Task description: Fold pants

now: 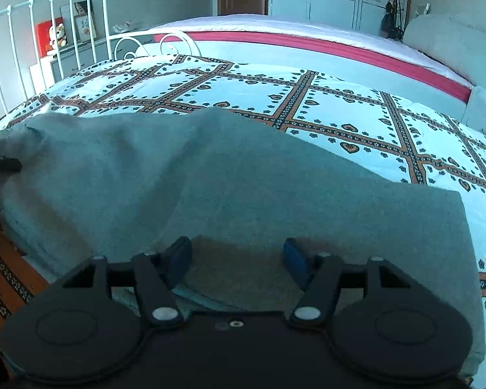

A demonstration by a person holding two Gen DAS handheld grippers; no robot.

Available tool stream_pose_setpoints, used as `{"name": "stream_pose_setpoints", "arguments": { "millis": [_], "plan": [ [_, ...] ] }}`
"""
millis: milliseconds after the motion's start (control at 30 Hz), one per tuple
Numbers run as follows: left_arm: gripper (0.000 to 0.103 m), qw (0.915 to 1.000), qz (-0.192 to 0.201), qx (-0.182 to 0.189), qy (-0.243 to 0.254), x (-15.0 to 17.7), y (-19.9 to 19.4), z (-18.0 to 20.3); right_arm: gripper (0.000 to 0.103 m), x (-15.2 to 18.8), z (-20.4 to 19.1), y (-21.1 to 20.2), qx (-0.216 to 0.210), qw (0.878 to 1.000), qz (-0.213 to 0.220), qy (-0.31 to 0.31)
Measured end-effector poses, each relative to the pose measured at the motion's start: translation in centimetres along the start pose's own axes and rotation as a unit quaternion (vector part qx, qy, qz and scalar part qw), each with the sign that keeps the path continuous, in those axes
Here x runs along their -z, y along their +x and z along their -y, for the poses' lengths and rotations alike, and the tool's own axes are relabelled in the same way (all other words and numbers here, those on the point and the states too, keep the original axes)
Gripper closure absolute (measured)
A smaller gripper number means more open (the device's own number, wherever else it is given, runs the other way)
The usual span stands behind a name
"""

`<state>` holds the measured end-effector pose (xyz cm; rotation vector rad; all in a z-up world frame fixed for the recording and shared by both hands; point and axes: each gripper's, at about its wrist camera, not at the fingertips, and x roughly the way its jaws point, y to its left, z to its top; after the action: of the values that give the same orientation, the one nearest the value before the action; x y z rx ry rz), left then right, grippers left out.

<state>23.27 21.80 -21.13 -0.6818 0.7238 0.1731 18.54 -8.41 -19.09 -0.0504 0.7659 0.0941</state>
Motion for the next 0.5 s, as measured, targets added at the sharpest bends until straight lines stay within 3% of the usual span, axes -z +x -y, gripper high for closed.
{"name": "stream_pose_setpoints", "arguments": {
  "millis": [267, 500],
  "plan": [
    [0.083, 0.9971, 0.054, 0.049, 0.021, -0.2, -2.2, 1.9, 0.045, 0.3, 0.3, -0.2, -0.005, 1.000, 0.005, 0.009],
    [0.083, 0.9862, 0.077, 0.093, 0.114, -0.1, -4.0, 6.4, 0.045, 0.2, 0.3, -0.4, -0.004, 1.000, 0.003, 0.011]
  ]
}}
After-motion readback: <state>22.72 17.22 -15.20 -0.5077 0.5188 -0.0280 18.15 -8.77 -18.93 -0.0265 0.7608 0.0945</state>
